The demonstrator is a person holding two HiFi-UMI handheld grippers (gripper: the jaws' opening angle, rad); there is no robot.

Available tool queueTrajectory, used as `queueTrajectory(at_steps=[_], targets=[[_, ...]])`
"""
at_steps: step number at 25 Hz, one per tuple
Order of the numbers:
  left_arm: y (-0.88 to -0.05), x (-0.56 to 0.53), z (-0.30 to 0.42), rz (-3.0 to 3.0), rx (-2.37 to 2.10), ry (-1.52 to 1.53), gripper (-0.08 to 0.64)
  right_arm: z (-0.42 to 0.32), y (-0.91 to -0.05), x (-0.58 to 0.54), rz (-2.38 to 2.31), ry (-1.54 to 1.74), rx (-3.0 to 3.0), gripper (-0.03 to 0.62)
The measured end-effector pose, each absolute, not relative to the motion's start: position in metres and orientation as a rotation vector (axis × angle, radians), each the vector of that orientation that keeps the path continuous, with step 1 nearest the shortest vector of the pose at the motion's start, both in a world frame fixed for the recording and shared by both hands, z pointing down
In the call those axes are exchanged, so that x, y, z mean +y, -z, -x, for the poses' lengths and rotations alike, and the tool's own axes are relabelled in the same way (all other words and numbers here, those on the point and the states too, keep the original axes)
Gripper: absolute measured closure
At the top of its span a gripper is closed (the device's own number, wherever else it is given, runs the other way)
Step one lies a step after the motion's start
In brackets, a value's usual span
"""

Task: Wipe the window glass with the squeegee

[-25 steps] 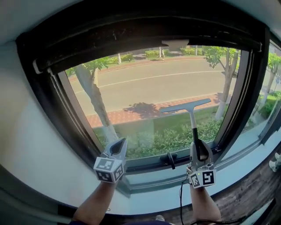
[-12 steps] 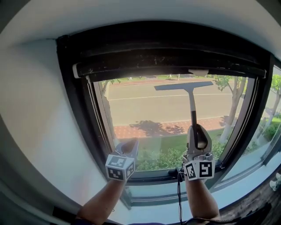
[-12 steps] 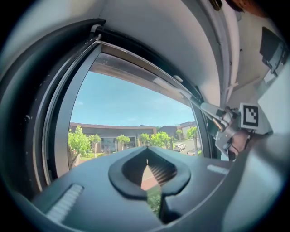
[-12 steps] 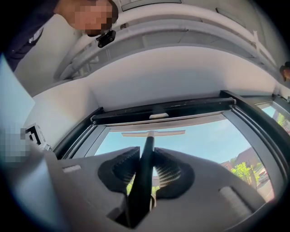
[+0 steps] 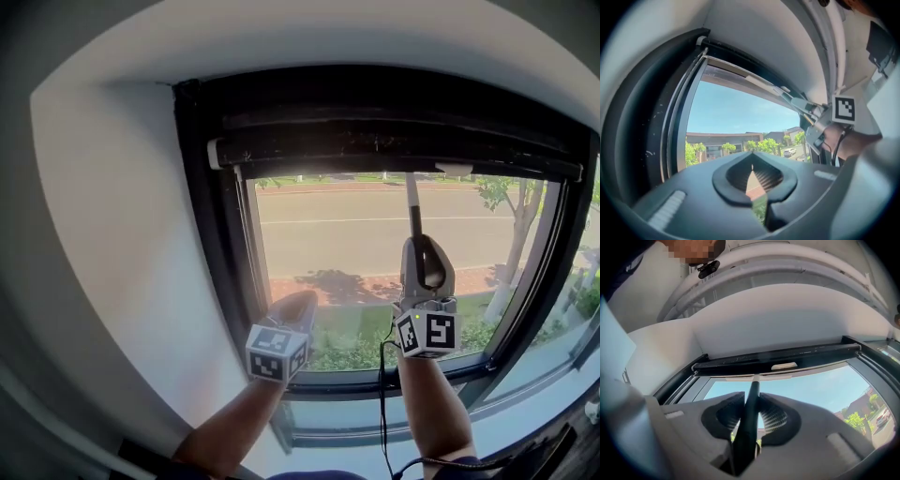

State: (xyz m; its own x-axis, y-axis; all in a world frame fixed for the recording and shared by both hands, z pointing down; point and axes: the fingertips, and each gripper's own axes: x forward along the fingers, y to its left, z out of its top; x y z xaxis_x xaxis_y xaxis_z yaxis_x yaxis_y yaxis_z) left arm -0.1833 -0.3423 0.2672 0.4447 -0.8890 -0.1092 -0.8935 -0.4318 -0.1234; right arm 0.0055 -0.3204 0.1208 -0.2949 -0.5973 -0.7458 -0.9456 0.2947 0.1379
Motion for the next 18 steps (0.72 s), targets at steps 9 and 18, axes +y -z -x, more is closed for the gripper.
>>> queueTrajectory(at_steps=[9,18], targets=[[-0.264,-0.332,0.189,2.537,1.535,-0.076,0.555,0.021,-0.119,-0.331,1.411,-0.804,2.011,0.489],[-0.266,-0.326,0.183,2.564,1.516,-0.089,0.555,0.021,-0.137,-0.327,1.452,-0.778,2.046,0.489]])
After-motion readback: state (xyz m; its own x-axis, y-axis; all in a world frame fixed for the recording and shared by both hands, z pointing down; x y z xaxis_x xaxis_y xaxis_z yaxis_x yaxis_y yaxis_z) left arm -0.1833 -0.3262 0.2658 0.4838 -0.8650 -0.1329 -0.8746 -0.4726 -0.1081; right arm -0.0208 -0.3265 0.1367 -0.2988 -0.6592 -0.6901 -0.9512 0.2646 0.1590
